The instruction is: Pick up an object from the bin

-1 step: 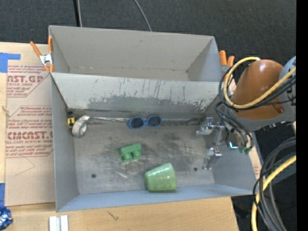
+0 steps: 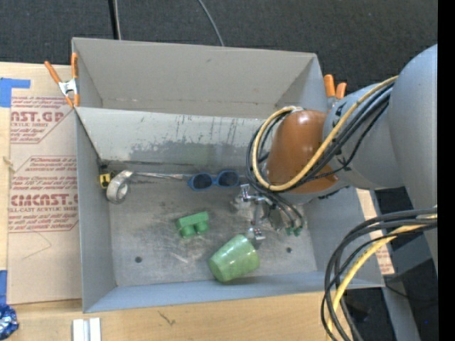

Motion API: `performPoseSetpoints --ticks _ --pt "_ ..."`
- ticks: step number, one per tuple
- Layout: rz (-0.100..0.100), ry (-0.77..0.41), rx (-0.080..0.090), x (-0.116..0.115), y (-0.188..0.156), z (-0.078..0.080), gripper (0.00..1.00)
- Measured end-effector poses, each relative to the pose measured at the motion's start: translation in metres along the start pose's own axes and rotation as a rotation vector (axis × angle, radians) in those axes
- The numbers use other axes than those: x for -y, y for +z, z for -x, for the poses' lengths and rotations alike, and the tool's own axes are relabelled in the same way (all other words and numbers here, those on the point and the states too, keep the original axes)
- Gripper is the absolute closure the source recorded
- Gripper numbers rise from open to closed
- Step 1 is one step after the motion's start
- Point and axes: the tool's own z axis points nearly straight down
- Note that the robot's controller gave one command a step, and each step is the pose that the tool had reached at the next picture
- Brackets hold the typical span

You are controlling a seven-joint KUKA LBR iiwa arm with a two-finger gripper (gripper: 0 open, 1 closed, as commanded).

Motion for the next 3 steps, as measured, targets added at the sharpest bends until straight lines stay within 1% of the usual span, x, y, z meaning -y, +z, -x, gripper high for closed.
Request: performPoseSetpoints --ticks 1,2,3 --pt "-0.001 -0.23 0.01 -0.001 -0.002 -0.014 0.0" --pt "0.001 -0.618 0.006 -0.03 -0.001 -0.016 0.0" --pt "0.006 -0.705 -0.004 -0.048 -0.006 -0.027 0.0"
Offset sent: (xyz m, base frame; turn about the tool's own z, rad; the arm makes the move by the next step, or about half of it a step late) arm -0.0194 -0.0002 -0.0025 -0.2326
